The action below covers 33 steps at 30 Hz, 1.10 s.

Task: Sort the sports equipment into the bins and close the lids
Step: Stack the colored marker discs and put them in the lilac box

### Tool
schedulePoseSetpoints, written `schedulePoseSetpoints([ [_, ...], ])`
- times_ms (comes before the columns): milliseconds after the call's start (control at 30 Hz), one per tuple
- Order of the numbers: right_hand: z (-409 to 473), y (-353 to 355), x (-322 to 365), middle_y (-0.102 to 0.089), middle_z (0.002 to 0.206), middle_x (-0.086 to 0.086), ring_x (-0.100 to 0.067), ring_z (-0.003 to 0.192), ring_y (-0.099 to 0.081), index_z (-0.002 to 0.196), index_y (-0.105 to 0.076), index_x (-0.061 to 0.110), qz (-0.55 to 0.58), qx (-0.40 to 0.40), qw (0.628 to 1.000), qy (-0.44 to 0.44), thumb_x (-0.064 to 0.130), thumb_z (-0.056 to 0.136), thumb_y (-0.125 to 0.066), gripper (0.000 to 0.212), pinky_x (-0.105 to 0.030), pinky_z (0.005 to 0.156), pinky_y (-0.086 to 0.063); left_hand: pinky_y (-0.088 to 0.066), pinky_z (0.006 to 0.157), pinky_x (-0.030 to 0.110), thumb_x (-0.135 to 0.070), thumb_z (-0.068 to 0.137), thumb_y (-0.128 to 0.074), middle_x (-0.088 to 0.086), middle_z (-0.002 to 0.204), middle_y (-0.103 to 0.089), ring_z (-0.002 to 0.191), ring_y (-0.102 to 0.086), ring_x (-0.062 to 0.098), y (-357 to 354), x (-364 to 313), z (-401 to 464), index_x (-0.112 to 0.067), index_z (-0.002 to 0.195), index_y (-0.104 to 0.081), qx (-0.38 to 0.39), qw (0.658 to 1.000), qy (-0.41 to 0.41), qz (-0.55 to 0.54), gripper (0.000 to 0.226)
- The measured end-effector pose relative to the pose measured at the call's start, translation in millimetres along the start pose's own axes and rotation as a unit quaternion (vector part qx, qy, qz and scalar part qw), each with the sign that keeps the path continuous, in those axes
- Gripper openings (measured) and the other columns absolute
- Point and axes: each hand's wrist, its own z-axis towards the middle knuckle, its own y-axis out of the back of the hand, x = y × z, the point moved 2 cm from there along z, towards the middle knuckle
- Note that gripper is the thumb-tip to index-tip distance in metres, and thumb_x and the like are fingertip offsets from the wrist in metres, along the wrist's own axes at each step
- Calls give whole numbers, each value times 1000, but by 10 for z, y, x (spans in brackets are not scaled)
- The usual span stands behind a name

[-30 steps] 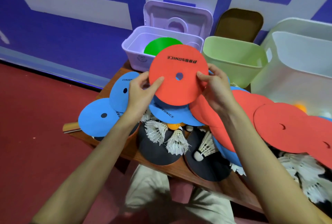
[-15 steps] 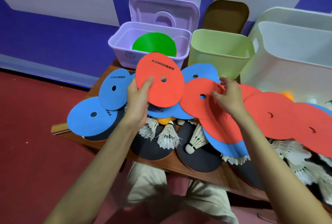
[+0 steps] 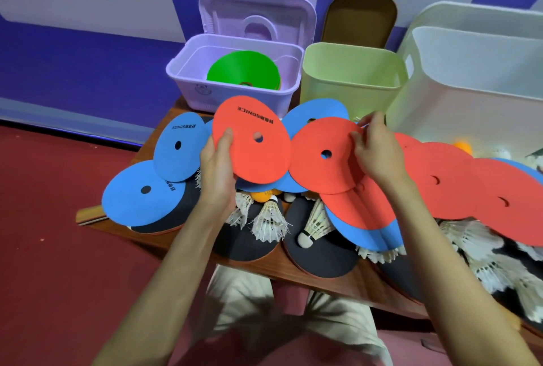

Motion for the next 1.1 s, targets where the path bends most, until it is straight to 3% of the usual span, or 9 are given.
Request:
schedulePoseSetpoints([
  [133,-74,180,-41,-67,108,-15,-25,99,-61,116,-59,0,87,-70,992,61,4,93,-48,25,-29,82,-43,-54,80,27,-34,102,-41,-7,107,-69,96,-67,5,-13,-23,10,-25,121,-57,2,1000,0,4,26],
  [267,-187,289,-106,-63,100,-4,0,82,-56,111,-62,0,256,-232,938,-2,3,90,-44,28,-10,75,-41,-53,80,25,-41,102,-36,-3,120,-65,106,-64,9,-88,-15,6,-21,133,-52,0,1000,18,7,40],
  [400,-256,175,-55,-64,99,-9,-6,84,-58,108,-61,9,402,-201,889,-87,10,85,-45,28,-21,79,-44,-56,69,21,-41,103,-34,-2,115,-68,94,-68,5,-230,-12,-64,-22,126,-55,25,998,48,-18,37],
  [533,-357,-13,124,-64,96,-9,-6,80,-58,106,-59,11,431,-153,886,-84,0,91,-45,24,-23,77,-45,-54,87,31,-44,102,-32,-1,121,-67,108,-64,10,-385,49,-172,-23,124,-58,67,992,99,-44,41],
  [633,-472,-108,255,-63,100,-4,6,81,-58,106,-60,5,378,-143,913,-49,-1,94,-46,20,-15,79,-44,-54,86,35,-47,102,-28,-2,108,-72,97,-68,11,-482,106,-273,-23,110,-62,92,986,134,-50,43],
  [733,-564,-167,248,-65,113,-6,-12,102,-59,119,-59,3,280,-109,954,-2,12,95,-50,27,-27,91,-45,-54,78,31,-46,102,-31,-9,85,-75,79,-70,5,-509,173,-352,-24,101,-62,98,984,140,-52,38],
  [900,-621,-57,-5,-53,106,-10,-19,93,-54,126,-56,7,197,-60,979,0,18,96,-51,32,-25,91,-39,-51,93,42,-47,101,-34,-7,86,-75,88,-69,10,-451,177,-366,-26,99,-62,78,984,152,-48,35],
  [1000,-618,33,-289,-56,108,-17,-33,104,-53,124,-55,2,133,-96,986,-39,12,91,-57,34,-41,98,-39,-51,95,45,-49,100,-35,-6,95,-73,96,-67,13,-424,163,-352,-27,103,-61,67,985,151,-46,34],
  [1100,-587,93,-513,-51,121,-21,-36,116,-42,132,-50,6,7,-24,997,-73,22,89,-60,47,-35,101,-25,-52,94,45,-49,100,-34,-7,93,-73,95,-67,13,-417,155,-359,-29,102,-61,69,986,144,-44,33],
])
